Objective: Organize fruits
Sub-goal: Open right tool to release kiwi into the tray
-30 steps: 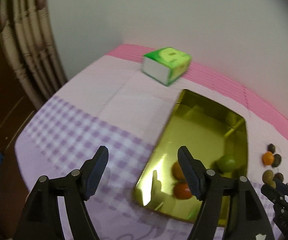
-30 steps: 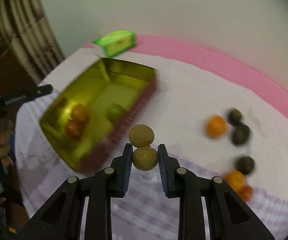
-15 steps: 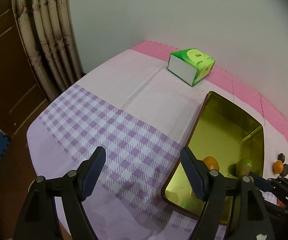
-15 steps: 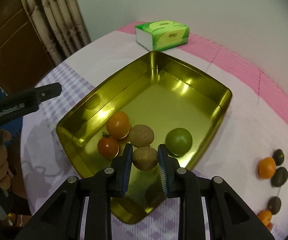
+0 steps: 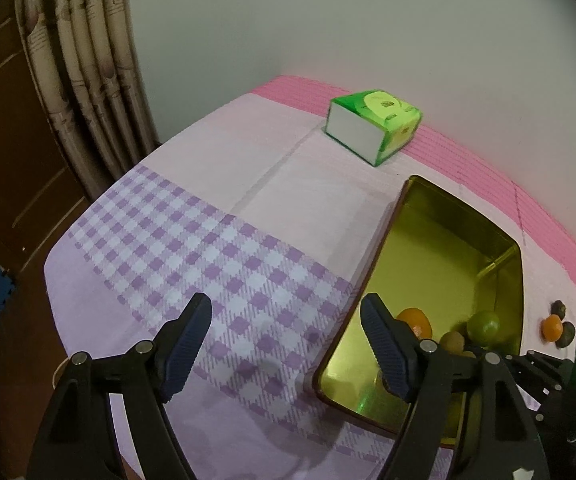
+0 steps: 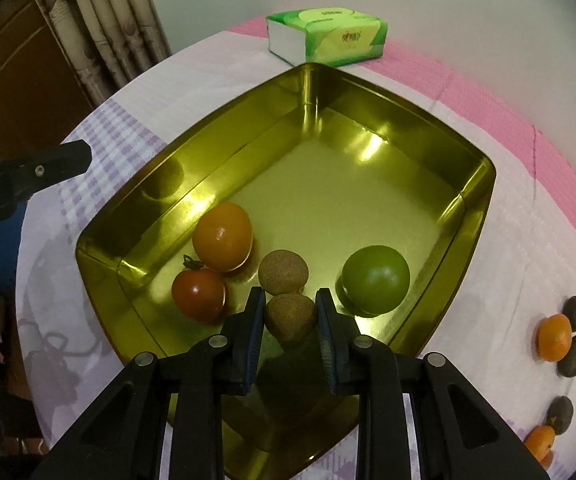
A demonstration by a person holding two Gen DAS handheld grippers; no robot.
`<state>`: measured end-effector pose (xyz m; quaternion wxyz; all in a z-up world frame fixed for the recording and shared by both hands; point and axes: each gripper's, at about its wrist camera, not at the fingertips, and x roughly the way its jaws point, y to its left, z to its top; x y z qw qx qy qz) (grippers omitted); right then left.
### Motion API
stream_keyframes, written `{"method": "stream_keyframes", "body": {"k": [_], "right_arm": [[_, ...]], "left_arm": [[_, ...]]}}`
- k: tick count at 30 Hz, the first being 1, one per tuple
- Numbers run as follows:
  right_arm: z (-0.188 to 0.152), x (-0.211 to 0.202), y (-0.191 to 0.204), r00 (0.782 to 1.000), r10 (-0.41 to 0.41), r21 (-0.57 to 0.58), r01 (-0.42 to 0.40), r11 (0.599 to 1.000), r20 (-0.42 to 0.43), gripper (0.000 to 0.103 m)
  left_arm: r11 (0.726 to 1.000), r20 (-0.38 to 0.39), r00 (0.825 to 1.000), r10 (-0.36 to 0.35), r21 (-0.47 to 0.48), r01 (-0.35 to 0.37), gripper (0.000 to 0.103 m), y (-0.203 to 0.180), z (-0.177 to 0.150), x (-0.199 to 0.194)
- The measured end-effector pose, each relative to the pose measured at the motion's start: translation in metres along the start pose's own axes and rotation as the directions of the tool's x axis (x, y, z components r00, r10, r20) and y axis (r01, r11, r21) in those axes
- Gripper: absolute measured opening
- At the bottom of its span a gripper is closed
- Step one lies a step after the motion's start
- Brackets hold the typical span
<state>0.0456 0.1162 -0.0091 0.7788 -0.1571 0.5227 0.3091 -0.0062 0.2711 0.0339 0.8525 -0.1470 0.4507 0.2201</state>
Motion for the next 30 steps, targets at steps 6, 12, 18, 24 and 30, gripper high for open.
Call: {"method": "stream_keyframes", "body": {"k": [6,12,18,24,30], "right_arm": [[-0.001,0.0,0.002,1.0,0.007,0.003,-0.007,1.0,0.001,0.027],[-0.002,-0.012,0.0,1.0,0.01,0.015,-0.01,1.0,0.022,0.027],[-0.012,-0.048,-0.005,0.995,0.043,0.044,-0.047,0.998,0.087,0.027],[-0.035,-0.088,-0.033,0.989,0.016,0.114,-0.033,0.993,0.144,0.027],[-0.075,-0.121,-0.085,0.982,-0.105,0.225,0.067,0.972,0.159,0.027]], "left_arm": [[1.0,-0.007,1.0,-0.009,0.012,0.009,0.074,-0.003,-0.001,0.001],[0.999,-0.019,1.0,-0.012,0.03,0.012,0.074,-0.008,-0.002,0.003],[0.999,-0.019,1.0,-0.017,0.04,0.018,0.074,-0.01,-0.003,0.002],[0.999,-0.016,1.0,-0.017,0.044,0.018,0.074,-0.011,-0.003,0.002],[0.998,-0.018,0.999,-0.026,0.065,0.027,0.074,-0.016,-0.004,0.003]]}}
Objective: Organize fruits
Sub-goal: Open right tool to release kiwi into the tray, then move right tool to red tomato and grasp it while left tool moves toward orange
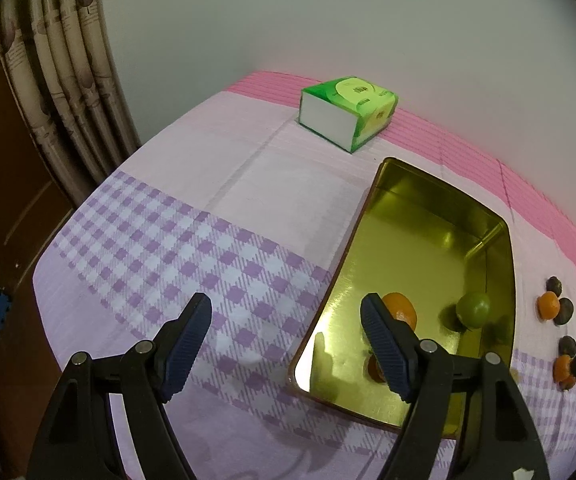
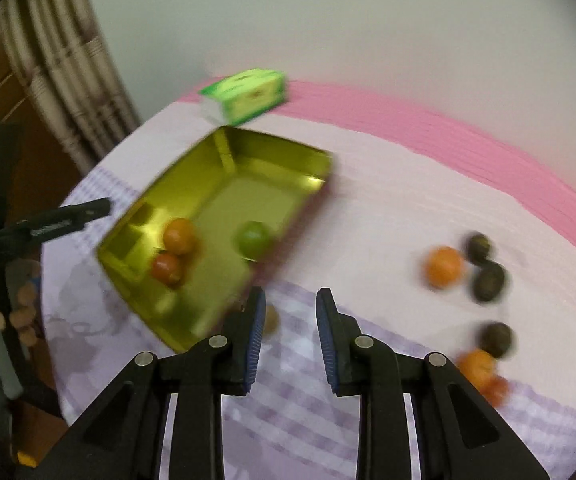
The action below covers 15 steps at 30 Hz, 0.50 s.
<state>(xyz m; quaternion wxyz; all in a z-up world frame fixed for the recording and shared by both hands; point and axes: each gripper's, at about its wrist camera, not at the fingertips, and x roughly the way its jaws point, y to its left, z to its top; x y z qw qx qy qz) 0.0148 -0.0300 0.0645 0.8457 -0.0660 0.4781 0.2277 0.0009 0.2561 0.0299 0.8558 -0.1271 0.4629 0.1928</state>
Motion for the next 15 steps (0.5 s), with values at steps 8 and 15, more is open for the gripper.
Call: {"method": "stream_keyframes", "body": {"k": [8,15], "right_arm": [[-0.048,-0.019,-0.094,0.985,-0.163,0.167,0.17,0.971,-0.052,0.028],[-0.081,-0.007,-0.134,0.975,-0.195,0.26,0.217,0.941,-0.108,0.028]], "left_arm": [[1.0,0.002,1.0,0.005,0.013,-0.005,0.074,-0.002,-0.001,-0.002],[0.999,0.009,1.0,0.006,0.038,-0.007,0.074,-0.007,-0.003,-0.004]]}}
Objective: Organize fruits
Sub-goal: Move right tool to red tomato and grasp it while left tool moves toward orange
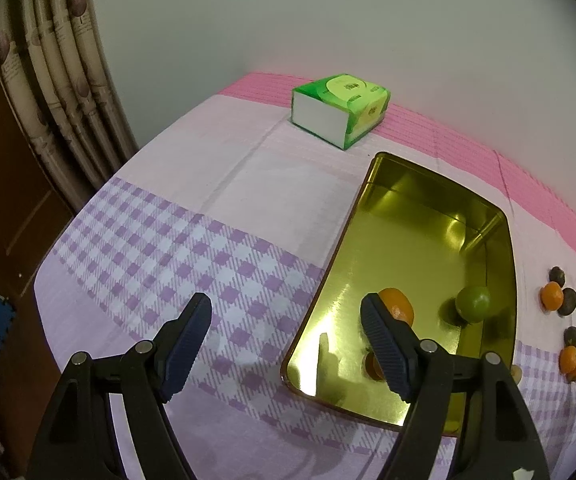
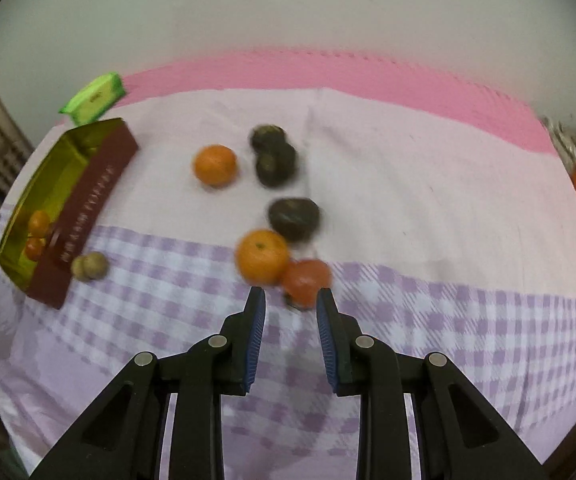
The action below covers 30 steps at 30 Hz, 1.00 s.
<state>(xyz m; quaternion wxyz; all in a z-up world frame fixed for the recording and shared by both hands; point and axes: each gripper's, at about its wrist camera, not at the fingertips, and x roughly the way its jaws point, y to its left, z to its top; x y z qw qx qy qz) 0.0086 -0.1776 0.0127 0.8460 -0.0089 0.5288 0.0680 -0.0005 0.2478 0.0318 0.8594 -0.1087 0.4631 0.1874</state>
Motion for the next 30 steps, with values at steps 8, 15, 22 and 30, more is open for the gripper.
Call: {"method": "stream_keyframes", "body": {"k": [8,15,22,30], "right_arm": [[-0.001,0.022,0.002,1.0,-0.027,-0.005,0.027,1.0,-0.006,0.028],[0.006,0.035,0.001,0.999,-0.037,0.005,0.037,0.999,0.03,0.033],[0.006,0.038,0.0,0.998,-0.031,-0.007,0.031,0.999,0.05,0.034],[0.012,0.054,-0.004,0.999,-0.03,-0.001,0.03,1.0,0.043,0.035]], "left_arm": [[1.0,0.01,1.0,-0.005,0.025,0.005,0.074,-0.005,0.0,0.001],[0.999,0.04,0.999,-0.016,0.05,0.014,0.074,-0.012,0.0,-0.004],[0.996,0.051,0.998,-0.027,0.09,0.022,0.074,-0.022,-0.002,-0.006],[0.988,0.081,0.993,-0.082,0.14,0.07,0.074,-0.041,-0.004,-0.019]]}}
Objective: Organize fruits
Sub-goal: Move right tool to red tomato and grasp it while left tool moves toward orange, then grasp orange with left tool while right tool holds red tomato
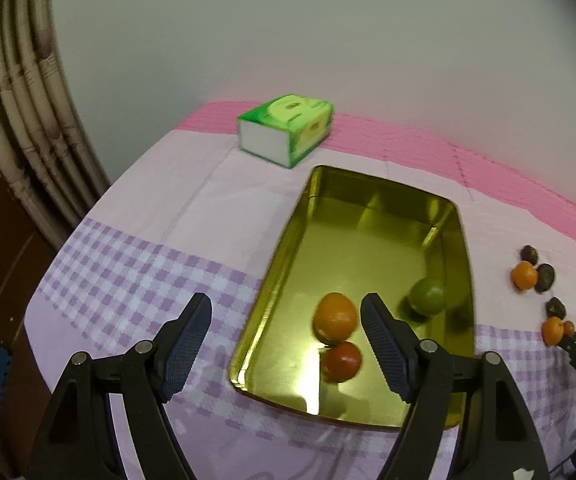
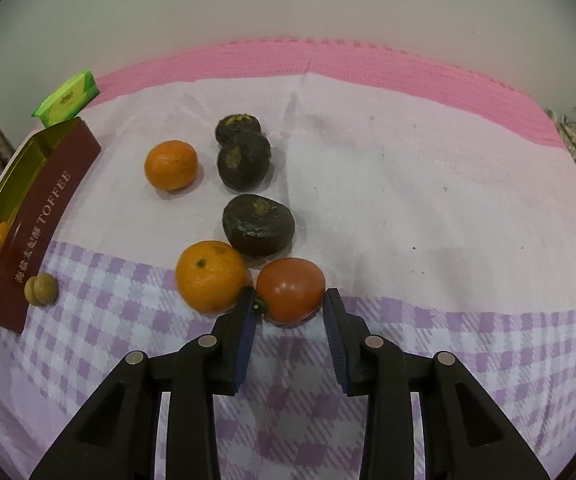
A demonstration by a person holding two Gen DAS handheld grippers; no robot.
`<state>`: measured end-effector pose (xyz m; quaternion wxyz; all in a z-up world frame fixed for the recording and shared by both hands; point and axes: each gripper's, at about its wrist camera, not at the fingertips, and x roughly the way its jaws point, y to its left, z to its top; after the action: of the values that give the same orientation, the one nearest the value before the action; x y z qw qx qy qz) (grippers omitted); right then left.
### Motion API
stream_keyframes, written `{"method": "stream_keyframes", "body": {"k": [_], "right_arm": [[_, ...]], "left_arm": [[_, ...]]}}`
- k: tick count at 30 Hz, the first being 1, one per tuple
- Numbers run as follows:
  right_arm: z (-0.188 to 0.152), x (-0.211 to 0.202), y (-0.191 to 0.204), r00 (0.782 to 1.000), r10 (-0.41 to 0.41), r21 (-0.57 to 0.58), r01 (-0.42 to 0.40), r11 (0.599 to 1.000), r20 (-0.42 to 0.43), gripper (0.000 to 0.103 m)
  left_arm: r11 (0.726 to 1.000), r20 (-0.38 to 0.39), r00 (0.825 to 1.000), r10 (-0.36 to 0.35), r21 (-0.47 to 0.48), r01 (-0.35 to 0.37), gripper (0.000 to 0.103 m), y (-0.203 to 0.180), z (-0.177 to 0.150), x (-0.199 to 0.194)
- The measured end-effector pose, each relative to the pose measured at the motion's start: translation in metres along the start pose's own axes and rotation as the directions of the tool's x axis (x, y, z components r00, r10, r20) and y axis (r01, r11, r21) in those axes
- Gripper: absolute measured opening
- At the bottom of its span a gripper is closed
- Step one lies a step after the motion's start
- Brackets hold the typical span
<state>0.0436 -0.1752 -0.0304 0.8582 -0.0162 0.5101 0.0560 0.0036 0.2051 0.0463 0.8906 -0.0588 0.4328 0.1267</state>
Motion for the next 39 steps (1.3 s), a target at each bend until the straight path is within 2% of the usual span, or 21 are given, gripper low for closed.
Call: {"method": "stream_keyframes", "body": {"k": [3,10,16,23,33,39], "right_arm": [[0.0,0.001,0.0,1.0,-0.003,-0.01,0.003,1.0,0.008,0.035],[-0.001,0.001,0.0,0.999,0.0,-0.035,0.001,0.999,0.034,0.035],[-0.003,-0.001,-0.014,0.999,-0.002,-0.014,0.002,1.0,0.05,0.035],[-0.003,0.0,-0.05,0.997,-0.046,0.023,0.044,0.999,0.065,0.035],[-0.002,0.002,-0.093,0.992,-0.079,0.044,0.075,0.996,0.102,0.035],[-0.002,0.003,-0.094,0.989,-0.078,0.051,0.072,0.996,0.126,0.035]], "left_arm": [[0.999,-0.002,1.0,-0.019,0.027,0.019,0.074,-0.014,0.0,-0.003],[0.984,-0.042,0.991,-0.129,0.116,0.133,0.074,-0.071,-0.005,-0.002],[0.947,-0.068,0.969,-0.236,0.209,0.245,0.074,-0.137,-0.006,-0.002],[0.884,-0.131,0.933,-0.335,0.3,0.359,0.074,-0.206,-0.012,0.009],[0.813,-0.234,0.886,-0.4,0.356,0.461,0.073,-0.273,-0.034,0.028],[0.793,-0.264,0.879,-0.397,0.384,0.473,0.071,-0.298,-0.042,0.038]]}}
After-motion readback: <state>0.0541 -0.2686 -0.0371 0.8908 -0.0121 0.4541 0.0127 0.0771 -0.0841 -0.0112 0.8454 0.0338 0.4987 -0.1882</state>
